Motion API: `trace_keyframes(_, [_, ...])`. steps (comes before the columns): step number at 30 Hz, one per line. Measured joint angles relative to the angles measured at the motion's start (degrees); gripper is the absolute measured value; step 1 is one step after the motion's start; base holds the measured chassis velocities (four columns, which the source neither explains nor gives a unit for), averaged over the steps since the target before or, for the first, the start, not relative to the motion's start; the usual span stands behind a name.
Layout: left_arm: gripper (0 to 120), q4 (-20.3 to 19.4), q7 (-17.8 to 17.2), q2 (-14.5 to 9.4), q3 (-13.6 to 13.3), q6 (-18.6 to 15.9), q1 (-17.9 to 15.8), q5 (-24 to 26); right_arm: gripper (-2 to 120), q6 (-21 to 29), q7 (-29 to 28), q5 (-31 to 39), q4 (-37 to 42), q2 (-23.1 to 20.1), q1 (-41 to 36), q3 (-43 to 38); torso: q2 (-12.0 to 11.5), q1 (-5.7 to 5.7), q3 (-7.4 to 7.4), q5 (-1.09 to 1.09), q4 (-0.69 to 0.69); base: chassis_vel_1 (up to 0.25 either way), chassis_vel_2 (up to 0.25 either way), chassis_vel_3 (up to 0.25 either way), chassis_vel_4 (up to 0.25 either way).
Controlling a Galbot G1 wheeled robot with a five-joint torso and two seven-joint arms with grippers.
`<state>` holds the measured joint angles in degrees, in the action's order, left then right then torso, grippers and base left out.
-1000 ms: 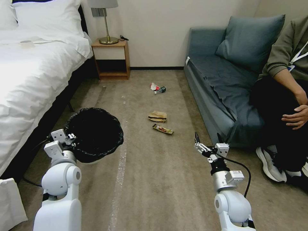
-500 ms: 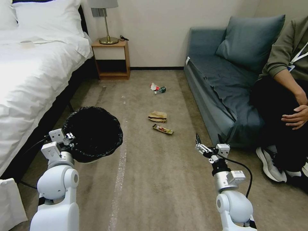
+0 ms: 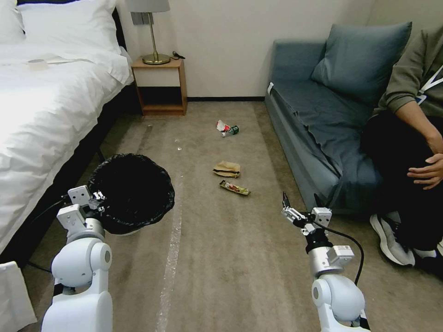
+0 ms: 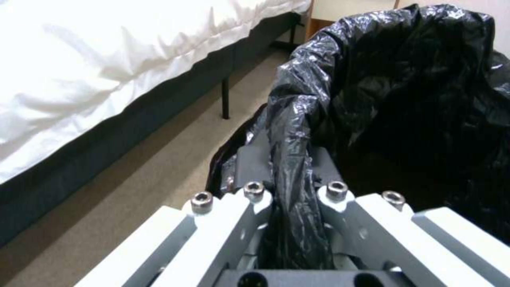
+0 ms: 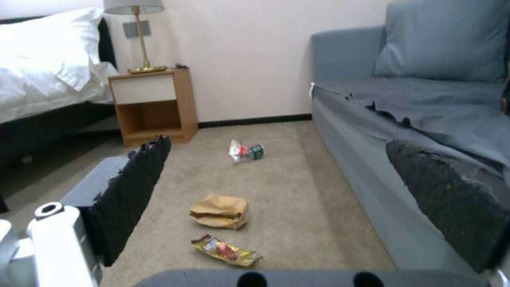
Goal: Pick up the trash bin, then pick up the garbage on the floor and place it into the trash bin.
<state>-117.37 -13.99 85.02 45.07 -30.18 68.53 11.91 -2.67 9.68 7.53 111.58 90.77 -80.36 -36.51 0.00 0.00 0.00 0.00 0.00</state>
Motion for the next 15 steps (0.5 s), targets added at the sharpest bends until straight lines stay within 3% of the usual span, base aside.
trace_keyframes(15, [4, -0.1, 0.7, -0.1, 0.0, 0.3, 0.4, 0.0, 100, 0.0, 0.6, -0.3, 0.0, 0.2, -0.3, -0.6, 0.0, 0.00, 0.00, 0.00, 0.00, -0.033, 0.035, 0.038, -0.034])
